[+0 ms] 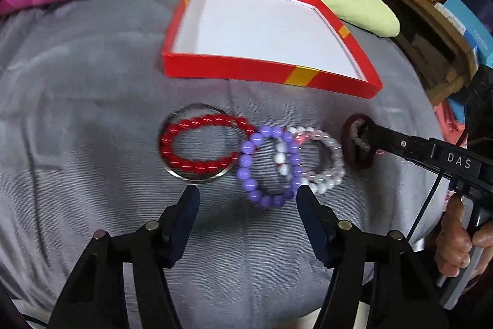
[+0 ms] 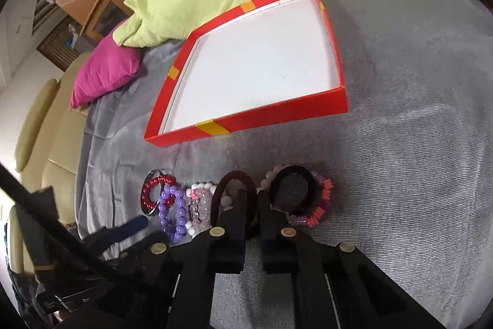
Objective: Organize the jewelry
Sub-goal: 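Grasp the maroon ring with the right tool while the left tool reaches for the purple bead bracelet, then drop the maroon ring into the tray with the right tool while the left tool lifts the purple bracelet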
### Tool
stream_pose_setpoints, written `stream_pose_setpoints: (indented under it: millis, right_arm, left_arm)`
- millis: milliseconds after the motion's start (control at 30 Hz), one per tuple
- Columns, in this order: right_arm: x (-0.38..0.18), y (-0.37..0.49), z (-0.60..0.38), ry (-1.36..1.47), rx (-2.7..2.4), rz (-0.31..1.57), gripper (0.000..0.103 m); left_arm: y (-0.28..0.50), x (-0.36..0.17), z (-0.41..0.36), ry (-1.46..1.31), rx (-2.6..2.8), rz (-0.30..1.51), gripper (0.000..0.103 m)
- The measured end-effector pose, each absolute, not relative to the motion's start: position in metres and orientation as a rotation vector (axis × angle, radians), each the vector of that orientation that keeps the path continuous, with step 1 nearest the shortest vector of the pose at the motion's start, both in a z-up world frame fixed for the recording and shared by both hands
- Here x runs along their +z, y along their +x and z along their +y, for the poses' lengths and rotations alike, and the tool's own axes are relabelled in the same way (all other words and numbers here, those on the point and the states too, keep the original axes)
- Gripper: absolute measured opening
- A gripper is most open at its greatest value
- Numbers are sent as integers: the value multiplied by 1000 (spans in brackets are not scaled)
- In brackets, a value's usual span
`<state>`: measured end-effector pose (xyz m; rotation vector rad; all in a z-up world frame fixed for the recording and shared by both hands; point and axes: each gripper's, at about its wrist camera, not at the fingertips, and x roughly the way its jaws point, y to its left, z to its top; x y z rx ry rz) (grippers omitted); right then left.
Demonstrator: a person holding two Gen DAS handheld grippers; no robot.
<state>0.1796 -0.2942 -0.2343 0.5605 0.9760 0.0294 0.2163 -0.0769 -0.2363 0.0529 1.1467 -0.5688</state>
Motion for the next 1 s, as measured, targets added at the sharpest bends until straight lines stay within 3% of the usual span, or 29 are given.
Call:
stream_pose_setpoints:
  millis: [33,167,200,267,333,467,1000]
  right_arm:
    - [-232,178,-296,564,26,965,7]
    - [-225,171,-305,582,21,917,7]
    - [-224,169,-307,581,18,911,7]
    - [-223,166,-310,583,10,906,7]
    - [-223,165,-313,584,5,904,7]
    - [-220,163,-317,587,4,880,7]
    - [-187,185,-328,544,-63,685,7]
  left_arm:
    - [218,-238,-78,43,-570,1154,57]
    - [226,-243,-82,0,-564,1161,45]
    - [228,-245,-84,-6,-566,1159,35]
    - [232,-248,-86,-3,-546,1155,29]
    - [229,-247,-87,12,-512,1137,16]
    - [229,-244,-82,-4,-505,1119,10]
    - [202,-174,-88,57,-658,854,10]
